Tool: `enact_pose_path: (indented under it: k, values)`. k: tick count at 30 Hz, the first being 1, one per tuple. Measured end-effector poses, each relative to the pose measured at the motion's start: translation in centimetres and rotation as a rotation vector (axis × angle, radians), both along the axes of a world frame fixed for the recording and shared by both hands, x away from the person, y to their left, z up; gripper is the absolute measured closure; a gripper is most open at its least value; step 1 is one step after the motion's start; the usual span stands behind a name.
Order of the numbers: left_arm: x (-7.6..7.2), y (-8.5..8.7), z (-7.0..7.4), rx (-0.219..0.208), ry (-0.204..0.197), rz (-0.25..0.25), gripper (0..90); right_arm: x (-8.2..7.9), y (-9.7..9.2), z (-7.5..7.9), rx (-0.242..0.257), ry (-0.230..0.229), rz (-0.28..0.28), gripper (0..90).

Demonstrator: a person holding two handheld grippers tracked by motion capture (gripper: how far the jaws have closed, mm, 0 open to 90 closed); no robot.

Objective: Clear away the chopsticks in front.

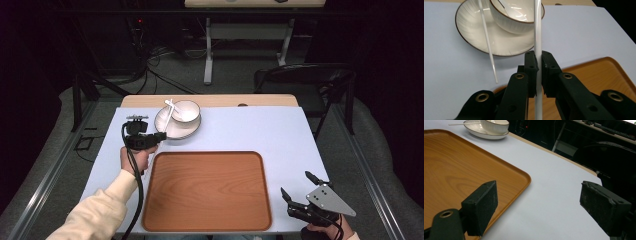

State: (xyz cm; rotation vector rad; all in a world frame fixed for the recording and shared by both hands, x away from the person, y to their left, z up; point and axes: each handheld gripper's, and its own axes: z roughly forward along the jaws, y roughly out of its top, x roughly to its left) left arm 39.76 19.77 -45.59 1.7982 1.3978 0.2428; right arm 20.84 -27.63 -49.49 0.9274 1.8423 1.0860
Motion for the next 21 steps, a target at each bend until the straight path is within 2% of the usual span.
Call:
enact_pose_path:
  k: [1,4,11,21]
  values:
    - [-0.7,-0.1,-0.5,-0.005,0.007,-0.003,84.2,0.0,0.0,0.0,0.000,0.000,-0.001,14.3]
    - [-1.4,-0.3,-1.1,-0.013,0.018,-0.001,84.2,0.0,0.0,0.0,0.001,0.000,-0.001,14.3]
    - [-3.9,-0.9,-3.2,-0.004,0.024,0.037,84.1,0.0,0.0,0.0,0.001,0.000,-0.001,14.3]
    - [-6.1,-1.0,-5.2,-0.005,0.047,0.080,84.1,0.0,0.0,0.0,0.000,-0.001,-0.002,14.3]
